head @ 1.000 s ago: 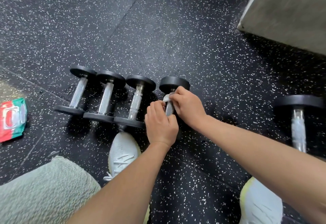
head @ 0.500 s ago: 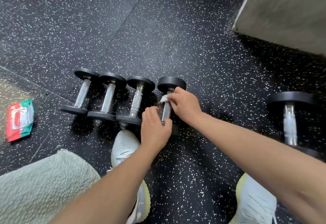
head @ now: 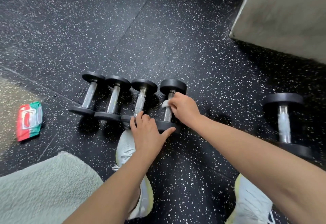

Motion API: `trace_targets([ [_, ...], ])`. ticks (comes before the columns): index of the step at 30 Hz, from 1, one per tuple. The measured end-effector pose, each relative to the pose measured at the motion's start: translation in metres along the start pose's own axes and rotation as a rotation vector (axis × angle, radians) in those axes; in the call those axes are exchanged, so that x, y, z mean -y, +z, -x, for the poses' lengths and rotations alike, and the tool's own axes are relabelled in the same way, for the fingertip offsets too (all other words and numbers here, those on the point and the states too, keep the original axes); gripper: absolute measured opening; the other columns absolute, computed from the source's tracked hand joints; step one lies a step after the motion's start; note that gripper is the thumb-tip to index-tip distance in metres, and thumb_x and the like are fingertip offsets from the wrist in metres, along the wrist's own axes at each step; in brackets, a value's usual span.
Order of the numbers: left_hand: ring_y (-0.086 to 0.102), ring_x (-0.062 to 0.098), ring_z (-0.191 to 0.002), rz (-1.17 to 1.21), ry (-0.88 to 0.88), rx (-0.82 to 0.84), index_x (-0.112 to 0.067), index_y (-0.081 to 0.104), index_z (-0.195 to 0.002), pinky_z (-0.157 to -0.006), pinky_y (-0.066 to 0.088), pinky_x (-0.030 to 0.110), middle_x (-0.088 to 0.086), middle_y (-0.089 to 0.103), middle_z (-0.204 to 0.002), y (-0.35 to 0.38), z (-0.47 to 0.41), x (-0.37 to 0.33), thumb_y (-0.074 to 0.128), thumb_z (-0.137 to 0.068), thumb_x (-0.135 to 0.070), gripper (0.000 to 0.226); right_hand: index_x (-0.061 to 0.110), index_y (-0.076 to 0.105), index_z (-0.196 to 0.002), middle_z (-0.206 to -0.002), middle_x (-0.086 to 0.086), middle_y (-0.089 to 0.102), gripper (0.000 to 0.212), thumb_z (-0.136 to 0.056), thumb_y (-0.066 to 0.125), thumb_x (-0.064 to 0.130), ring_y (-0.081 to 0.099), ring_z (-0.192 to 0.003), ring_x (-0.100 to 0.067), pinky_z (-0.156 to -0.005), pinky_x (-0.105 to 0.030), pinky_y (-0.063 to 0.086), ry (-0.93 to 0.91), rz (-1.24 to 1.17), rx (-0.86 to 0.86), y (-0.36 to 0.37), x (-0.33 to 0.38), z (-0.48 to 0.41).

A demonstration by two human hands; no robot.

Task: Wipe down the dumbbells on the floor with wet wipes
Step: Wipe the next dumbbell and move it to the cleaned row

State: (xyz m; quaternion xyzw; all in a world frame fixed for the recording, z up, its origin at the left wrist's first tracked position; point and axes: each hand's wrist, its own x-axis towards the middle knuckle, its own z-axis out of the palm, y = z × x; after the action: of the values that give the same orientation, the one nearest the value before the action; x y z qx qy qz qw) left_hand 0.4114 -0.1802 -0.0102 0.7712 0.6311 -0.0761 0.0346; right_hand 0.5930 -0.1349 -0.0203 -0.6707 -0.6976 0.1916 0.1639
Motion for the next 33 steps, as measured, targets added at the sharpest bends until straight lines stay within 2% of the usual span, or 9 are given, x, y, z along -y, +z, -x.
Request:
trace_targets([
  [3,0.033,0.026,-0.149,0.006,-0.013,0.066,-0.019,0.068,-0.115,-0.125,0.016,0.052,-0.001,0.068,-0.126,-0.004,-0.005,-0.003,0.027,-0.072,-0.103,0.103,0.025,0.078,-0.094,-0.102,0.000,0.064,0.019,-0.092,0.059,0.025,0.066,-0.080,-0.029,-0.065,-0.040,0.053,-0.161,-0.015,0.136,0.005,-0.005,0.015],
  [5,0.036,0.025,-0.149,0.041,-0.032,0.092,-0.021,0.064,-0.117,-0.126,0.013,0.054,0.000,0.070,-0.124,-0.002,-0.002,-0.006,0.029,-0.070,-0.104,0.102,0.024,0.079,-0.094,-0.097,0.003,0.065,0.013,-0.091,0.066,0.023,0.067,-0.082,-0.027,-0.068,-0.039,0.053,-0.192,-0.025,0.174,-0.001,-0.009,0.014],
  [12,0.044,0.023,-0.144,0.127,-0.050,0.080,-0.015,0.064,-0.116,-0.128,0.009,0.054,0.001,0.070,-0.124,-0.004,-0.003,-0.011,0.040,-0.066,-0.104,0.106,0.022,0.080,-0.090,-0.087,0.010,0.062,0.009,-0.089,0.071,0.020,0.063,-0.082,-0.021,-0.070,-0.037,0.052,-0.025,-0.134,0.081,-0.005,-0.005,0.012],
  [16,0.048,0.021,-0.139,0.167,-0.062,0.093,-0.016,0.063,-0.108,-0.128,0.009,0.054,-0.002,0.069,-0.116,-0.006,-0.005,-0.011,0.047,-0.061,-0.104,0.101,0.024,0.079,-0.090,-0.090,0.010,0.066,0.009,-0.087,0.072,0.019,0.065,-0.085,-0.020,-0.075,-0.038,0.054,-0.090,-0.130,0.235,-0.003,-0.004,0.019],
  [19,0.052,0.019,-0.132,0.207,-0.072,0.082,-0.018,0.060,-0.100,-0.128,0.006,0.054,-0.004,0.068,-0.106,-0.005,-0.006,-0.015,0.049,-0.058,-0.105,0.097,0.024,0.080,-0.090,-0.092,0.010,0.069,0.011,-0.086,0.072,0.018,0.065,-0.087,-0.017,-0.077,-0.034,0.053,-0.147,-0.105,0.314,-0.010,-0.008,0.011],
  [22,0.053,0.019,-0.130,0.225,-0.072,0.079,-0.019,0.060,-0.097,-0.129,0.005,0.053,-0.005,0.068,-0.104,-0.002,-0.004,-0.011,0.049,-0.058,-0.105,0.096,0.024,0.080,-0.088,-0.087,0.013,0.064,0.011,-0.085,0.071,0.019,0.064,-0.083,-0.019,-0.071,-0.033,0.051,-0.135,-0.083,0.234,-0.011,-0.009,0.000],
  [26,0.055,0.019,-0.127,0.238,-0.067,0.068,-0.019,0.059,-0.094,-0.129,0.005,0.054,-0.004,0.068,-0.101,-0.001,-0.005,-0.012,0.048,-0.057,-0.106,0.095,0.026,0.081,-0.088,-0.081,0.016,0.055,0.011,-0.086,0.071,0.021,0.060,-0.078,-0.016,-0.068,-0.031,0.049,0.037,-0.118,0.092,-0.010,-0.015,-0.011],
  [29,0.058,0.019,-0.117,0.233,-0.071,0.069,-0.019,0.058,-0.096,-0.129,0.007,0.054,-0.004,0.066,-0.098,-0.005,-0.007,-0.016,0.048,-0.053,-0.107,0.098,0.026,0.080,-0.087,-0.077,0.019,0.054,0.010,-0.085,0.072,0.019,0.055,-0.075,-0.009,-0.070,-0.029,0.048,-0.039,-0.126,0.193,-0.012,-0.014,0.000],
  [33,0.060,0.020,-0.111,0.222,-0.069,0.056,-0.019,0.056,-0.095,-0.128,0.011,0.053,-0.005,0.065,-0.094,-0.005,-0.006,-0.017,0.050,-0.052,-0.107,0.098,0.028,0.080,-0.087,-0.082,0.018,0.061,0.011,-0.084,0.073,0.019,0.056,-0.077,-0.006,-0.073,-0.028,0.049,-0.098,-0.126,0.326,-0.010,-0.012,0.013],
])
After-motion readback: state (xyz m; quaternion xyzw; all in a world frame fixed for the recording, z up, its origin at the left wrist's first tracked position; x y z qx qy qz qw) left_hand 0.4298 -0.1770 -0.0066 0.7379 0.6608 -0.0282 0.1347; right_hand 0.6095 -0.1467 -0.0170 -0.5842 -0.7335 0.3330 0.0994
